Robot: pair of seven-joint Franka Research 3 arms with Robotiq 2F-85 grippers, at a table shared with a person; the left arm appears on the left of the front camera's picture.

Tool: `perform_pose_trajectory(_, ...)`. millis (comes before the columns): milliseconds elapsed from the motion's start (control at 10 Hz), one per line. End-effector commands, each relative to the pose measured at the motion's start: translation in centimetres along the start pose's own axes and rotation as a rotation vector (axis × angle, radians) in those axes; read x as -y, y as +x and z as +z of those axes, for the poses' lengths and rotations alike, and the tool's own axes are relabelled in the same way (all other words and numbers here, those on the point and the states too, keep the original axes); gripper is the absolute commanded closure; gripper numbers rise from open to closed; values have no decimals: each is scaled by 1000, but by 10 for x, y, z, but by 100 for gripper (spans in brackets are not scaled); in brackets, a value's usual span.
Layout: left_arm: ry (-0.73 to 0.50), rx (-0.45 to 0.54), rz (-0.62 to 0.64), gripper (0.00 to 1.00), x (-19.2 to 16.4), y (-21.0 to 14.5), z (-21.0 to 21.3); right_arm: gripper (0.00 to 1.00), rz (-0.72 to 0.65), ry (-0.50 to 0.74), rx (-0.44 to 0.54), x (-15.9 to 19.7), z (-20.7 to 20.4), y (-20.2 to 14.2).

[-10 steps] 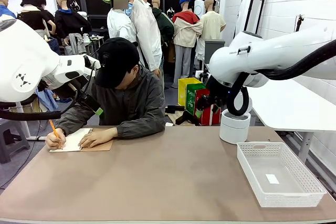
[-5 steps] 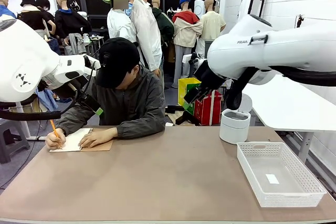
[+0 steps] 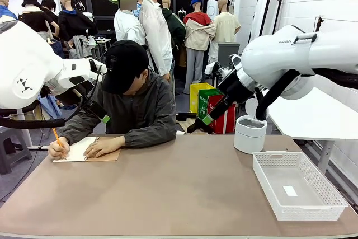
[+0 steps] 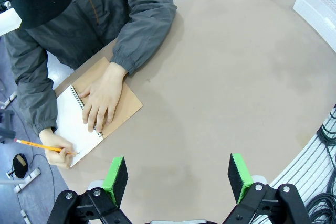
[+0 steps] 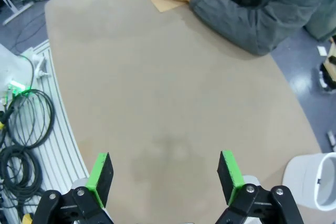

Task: Sort the paper based on its condition.
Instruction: If a person hands you a paper, place it in the Organizing basket , and if it's crumpled, put it in the Trash can.

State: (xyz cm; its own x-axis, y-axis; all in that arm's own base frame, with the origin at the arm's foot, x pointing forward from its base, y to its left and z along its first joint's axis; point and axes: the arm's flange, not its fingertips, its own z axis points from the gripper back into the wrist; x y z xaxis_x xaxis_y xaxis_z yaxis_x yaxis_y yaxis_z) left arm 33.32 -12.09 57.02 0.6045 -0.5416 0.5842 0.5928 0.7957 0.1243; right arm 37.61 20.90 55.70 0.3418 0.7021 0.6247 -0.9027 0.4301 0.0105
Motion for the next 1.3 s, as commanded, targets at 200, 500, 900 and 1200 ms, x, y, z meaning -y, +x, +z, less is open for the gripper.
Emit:
perform_pose_trajectory(200, -1, -1, 0, 0, -1, 0, 0, 0, 21, 19, 75, -5, 1, -10)
perform_pose_trajectory(500, -1, -1, 0, 0, -1, 0, 0, 0, -1, 17, 126, -3, 0, -11)
perform_pose_trajectory(900, -1, -1, 0, 0, -1, 0, 0, 0, -27, 17, 93, -1, 7, -2)
perform_pose_trajectory(1200, -1, -1, 0, 0, -1, 0, 0, 0, -27, 17, 93, -1, 7, -2)
